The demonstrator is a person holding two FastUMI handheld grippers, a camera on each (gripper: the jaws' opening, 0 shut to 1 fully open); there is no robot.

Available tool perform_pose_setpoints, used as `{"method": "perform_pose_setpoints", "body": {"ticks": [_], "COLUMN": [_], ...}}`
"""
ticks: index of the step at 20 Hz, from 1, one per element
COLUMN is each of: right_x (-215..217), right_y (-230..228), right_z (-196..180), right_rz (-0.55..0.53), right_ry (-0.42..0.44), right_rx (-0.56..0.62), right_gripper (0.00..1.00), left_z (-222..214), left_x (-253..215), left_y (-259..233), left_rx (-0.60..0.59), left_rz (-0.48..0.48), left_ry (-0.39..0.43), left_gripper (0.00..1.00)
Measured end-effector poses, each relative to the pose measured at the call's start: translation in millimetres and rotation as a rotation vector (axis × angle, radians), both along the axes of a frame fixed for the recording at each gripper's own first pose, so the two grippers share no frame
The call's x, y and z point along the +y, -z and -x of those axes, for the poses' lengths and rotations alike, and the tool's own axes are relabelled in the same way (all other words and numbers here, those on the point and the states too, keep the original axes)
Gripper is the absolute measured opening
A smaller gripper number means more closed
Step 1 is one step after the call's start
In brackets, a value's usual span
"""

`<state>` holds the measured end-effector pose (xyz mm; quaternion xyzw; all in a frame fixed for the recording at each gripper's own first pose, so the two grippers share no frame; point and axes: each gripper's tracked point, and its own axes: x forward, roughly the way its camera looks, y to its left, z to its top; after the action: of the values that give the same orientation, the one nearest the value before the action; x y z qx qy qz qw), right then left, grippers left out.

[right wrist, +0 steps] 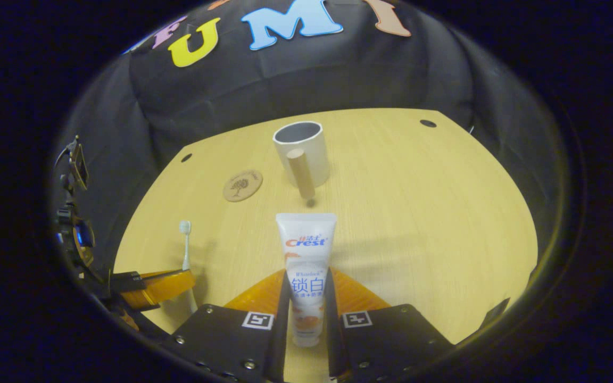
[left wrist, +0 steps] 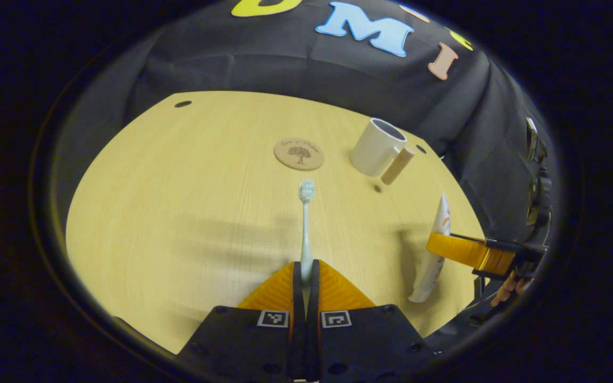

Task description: Put the toothbrush and toothpaste on the desktop into the cup, then pick up the cup and place it on the coaster on the desktop.

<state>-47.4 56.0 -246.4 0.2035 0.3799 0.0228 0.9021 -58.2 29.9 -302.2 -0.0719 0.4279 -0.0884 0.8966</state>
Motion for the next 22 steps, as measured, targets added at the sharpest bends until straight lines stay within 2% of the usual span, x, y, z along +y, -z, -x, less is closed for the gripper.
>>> {"method": "perform_pose_setpoints", "body": {"ticks": [4,11,17,22], "right_x": [2,7,2,-11], "right_y": [-20,-70,-131,-163], "right_z": [0,-7,-49,-91], "right_rz": [0.038,0.134,0.122,0.124], "right_ry": [0.033,0.042,0.078,0.116], "right_rx": [-0.141,-0.323,-0.462,-0.542], "right_gripper": [0.32,0.31,0.31,0.31], "left_z": [-10,-33,-65,-99], "left_x": [3,-5,-20,-39], "left_y": [-29,-73,-121,-156], "left_rx": [-0.165,-0.342,-0.496,-0.575], "left_rz": [0.031,0.100,0.104,0.131], "left_ry": [0.000,0.011,0.051,0.071], "left_gripper": [0.08,0.08,0.06,0.08]}}
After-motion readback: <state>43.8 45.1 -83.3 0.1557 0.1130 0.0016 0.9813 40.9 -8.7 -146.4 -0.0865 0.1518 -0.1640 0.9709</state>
